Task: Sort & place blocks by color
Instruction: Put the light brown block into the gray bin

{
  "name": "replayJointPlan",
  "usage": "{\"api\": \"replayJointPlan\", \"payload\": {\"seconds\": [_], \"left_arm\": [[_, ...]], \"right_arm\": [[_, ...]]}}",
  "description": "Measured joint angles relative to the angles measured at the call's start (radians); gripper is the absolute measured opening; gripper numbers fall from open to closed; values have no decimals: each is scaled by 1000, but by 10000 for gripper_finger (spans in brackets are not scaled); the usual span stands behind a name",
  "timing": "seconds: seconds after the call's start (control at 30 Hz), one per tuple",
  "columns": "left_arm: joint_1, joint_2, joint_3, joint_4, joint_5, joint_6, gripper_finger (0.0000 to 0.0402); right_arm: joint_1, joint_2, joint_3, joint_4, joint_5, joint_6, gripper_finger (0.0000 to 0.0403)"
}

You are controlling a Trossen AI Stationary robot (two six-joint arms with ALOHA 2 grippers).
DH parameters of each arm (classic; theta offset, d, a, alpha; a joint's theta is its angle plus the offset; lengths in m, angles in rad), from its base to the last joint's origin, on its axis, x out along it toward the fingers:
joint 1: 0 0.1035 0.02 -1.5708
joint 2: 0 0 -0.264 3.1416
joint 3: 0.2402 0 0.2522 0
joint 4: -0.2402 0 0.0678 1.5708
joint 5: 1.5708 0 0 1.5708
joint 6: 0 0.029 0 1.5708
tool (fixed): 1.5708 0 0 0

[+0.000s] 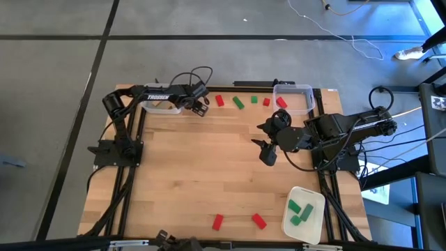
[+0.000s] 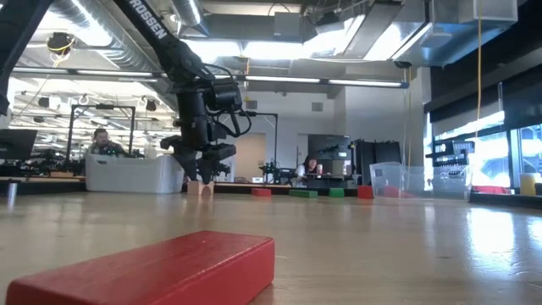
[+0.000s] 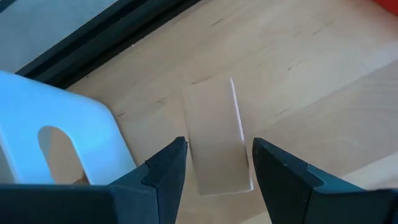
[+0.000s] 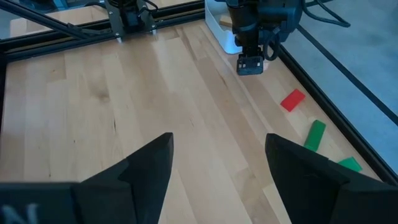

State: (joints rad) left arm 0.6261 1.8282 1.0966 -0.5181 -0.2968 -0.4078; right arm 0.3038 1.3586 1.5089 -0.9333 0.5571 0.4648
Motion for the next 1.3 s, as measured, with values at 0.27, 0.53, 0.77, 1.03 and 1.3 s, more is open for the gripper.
{"api": "replayJointPlan", "payload": {"seconds": [0.27,0.53,0.77,1.03,1.3], "left_arm": [[-39,-11,-2,-56,2,-1,176],[-70,-56,-6,-120,46,-14,176],[-121,-115,27,-120,-11,23,176],[-120,-85,83,-62,-55,69,176],[-81,-10,83,-30,-77,-32,176]], "right_arm": [[0,0,0,0,0,-1,255],[0,0,0,0,0,-2,255],[0,0,0,-1,0,-6,255],[0,0,0,-3,2,-6,255],[0,0,0,-5,1,-6,255]]}}
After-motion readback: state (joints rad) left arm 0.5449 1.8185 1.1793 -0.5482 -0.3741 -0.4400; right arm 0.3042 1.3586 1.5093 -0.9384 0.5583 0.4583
